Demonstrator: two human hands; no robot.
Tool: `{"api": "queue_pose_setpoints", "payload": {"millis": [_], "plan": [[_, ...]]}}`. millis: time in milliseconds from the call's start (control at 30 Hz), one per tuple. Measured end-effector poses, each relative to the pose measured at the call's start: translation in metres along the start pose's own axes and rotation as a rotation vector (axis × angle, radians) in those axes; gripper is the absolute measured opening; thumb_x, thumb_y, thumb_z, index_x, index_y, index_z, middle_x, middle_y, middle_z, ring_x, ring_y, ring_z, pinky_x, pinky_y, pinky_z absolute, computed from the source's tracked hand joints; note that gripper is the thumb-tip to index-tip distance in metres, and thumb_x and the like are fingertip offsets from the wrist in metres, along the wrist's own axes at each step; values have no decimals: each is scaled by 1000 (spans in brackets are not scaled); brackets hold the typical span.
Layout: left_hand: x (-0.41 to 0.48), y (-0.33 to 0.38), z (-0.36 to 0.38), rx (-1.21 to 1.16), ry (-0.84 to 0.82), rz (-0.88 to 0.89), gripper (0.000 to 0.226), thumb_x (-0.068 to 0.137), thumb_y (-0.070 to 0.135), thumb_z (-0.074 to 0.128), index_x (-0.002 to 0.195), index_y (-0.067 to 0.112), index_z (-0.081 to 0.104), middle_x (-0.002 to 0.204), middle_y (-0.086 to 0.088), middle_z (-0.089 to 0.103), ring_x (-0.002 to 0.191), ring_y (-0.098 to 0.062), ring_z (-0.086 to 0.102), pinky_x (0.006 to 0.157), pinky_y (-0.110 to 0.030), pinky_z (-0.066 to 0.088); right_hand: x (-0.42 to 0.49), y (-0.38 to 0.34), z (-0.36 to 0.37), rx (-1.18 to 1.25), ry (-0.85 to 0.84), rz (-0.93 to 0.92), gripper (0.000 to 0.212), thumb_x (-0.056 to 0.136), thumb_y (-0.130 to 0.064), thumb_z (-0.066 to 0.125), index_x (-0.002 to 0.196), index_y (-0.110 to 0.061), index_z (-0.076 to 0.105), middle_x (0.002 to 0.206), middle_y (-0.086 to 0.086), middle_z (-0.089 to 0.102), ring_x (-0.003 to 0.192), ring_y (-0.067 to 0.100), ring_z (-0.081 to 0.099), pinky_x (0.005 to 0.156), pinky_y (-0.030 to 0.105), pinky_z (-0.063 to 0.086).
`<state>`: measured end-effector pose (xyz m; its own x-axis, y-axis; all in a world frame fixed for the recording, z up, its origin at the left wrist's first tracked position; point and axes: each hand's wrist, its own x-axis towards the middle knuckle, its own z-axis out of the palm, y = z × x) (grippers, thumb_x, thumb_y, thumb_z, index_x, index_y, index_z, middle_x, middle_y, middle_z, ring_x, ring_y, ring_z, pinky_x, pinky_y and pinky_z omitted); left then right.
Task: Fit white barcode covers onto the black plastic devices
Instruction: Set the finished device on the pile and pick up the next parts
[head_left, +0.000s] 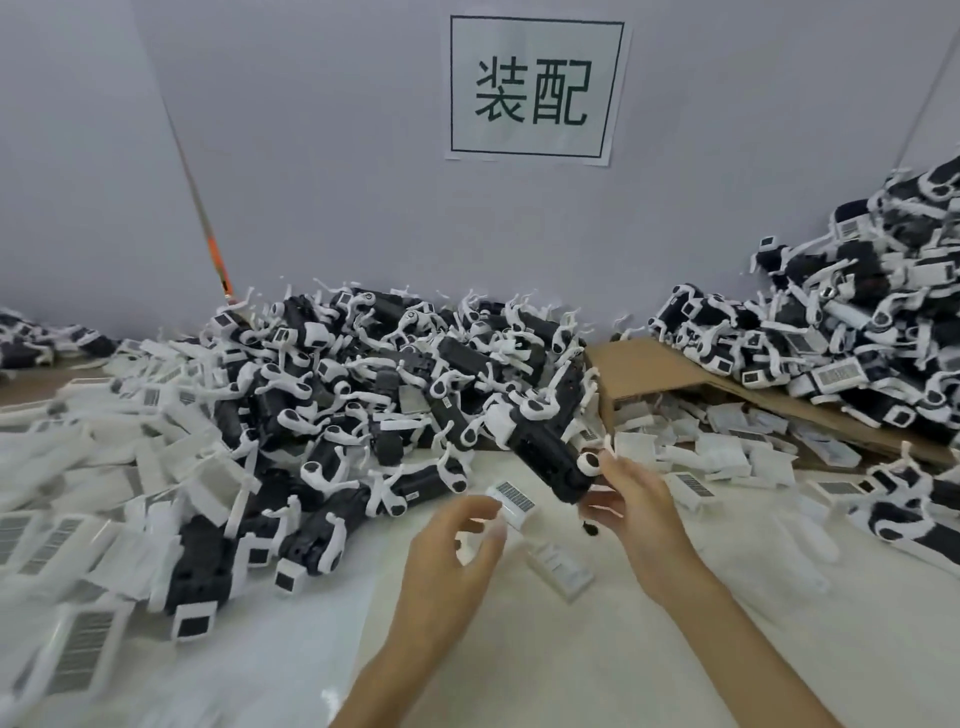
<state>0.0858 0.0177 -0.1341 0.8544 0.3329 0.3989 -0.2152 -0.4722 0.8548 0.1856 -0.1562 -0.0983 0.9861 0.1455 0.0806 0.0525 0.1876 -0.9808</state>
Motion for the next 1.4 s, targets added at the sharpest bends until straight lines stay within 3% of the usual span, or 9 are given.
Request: {"api": "queue_pose_setpoints", "payload": {"millis": [133,367,567,667,800,1033,1133,1267,1400], "plan": [[4,13,-10,-377,-166,-189,30,86,43,64,114,35,69,109,15,74,95,-8,69,77,-20,54,-20,-4,13,387,-253,291,28,89,-33,60,78,-12,75,88,14,71,67,22,65,64,32,56],[9,8,-19,-747,-151,-339,44,89,46,67,120,15,68,122,-6,72,115,-22,67,90,-36,51,-37,8,28,246,-481,383,28,96,-35,56,92,-15,75,93,12,73,68,18,66,62,27,51],[15,6,-30,-1002,-34,-412,43,89,40,58,119,11,64,117,-10,73,96,-17,72,74,-26,58,-27,6,9,-612,-135,-388,11,92,-22,68,98,-32,67,89,-14,70,78,4,62,70,19,46],[15,4,-31,-1026,-34,-444,40,98,41,48,122,12,61,116,-7,74,82,-13,70,62,-21,55,-19,7,-7,-955,-232,-350,47,75,-51,80,116,-39,59,104,-19,57,92,3,54,82,24,45],[16,7,-33,-1090,-87,-520,49,104,45,37,134,10,55,130,-14,67,111,-25,67,82,-31,54,-14,19,-13,-1292,-360,-183,69,73,-63,74,132,-39,48,109,-16,54,98,7,52,95,35,40],[15,2,-28,-1033,-148,-451,48,95,34,49,130,4,59,129,-17,67,118,-31,64,82,-32,57,-11,3,-12,-477,-234,-143,41,85,-11,74,114,-37,61,110,-5,60,80,-3,65,74,20,52],[12,2,-24,-953,-187,-422,45,97,32,55,130,3,61,127,-15,66,116,-31,61,96,-36,53,-17,-4,-8,-181,-279,-104,46,72,-17,72,115,-33,65,123,2,56,100,11,65,78,26,55],[10,0,-19,-932,-236,-409,64,83,34,73,132,-4,57,121,-17,63,107,-32,54,94,-38,54,-18,-4,-7,-131,-257,-135,39,68,-23,74,106,-22,68,95,-3,66,88,17,56,80,41,44],[10,-1,-16,-923,-242,-411,73,76,35,79,133,-6,56,122,-19,62,110,-35,52,94,-39,56,-17,-1,-4,102,-294,-89,27,69,-12,74,91,-10,58,100,7,64,102,30,64,86,31,56]]}}
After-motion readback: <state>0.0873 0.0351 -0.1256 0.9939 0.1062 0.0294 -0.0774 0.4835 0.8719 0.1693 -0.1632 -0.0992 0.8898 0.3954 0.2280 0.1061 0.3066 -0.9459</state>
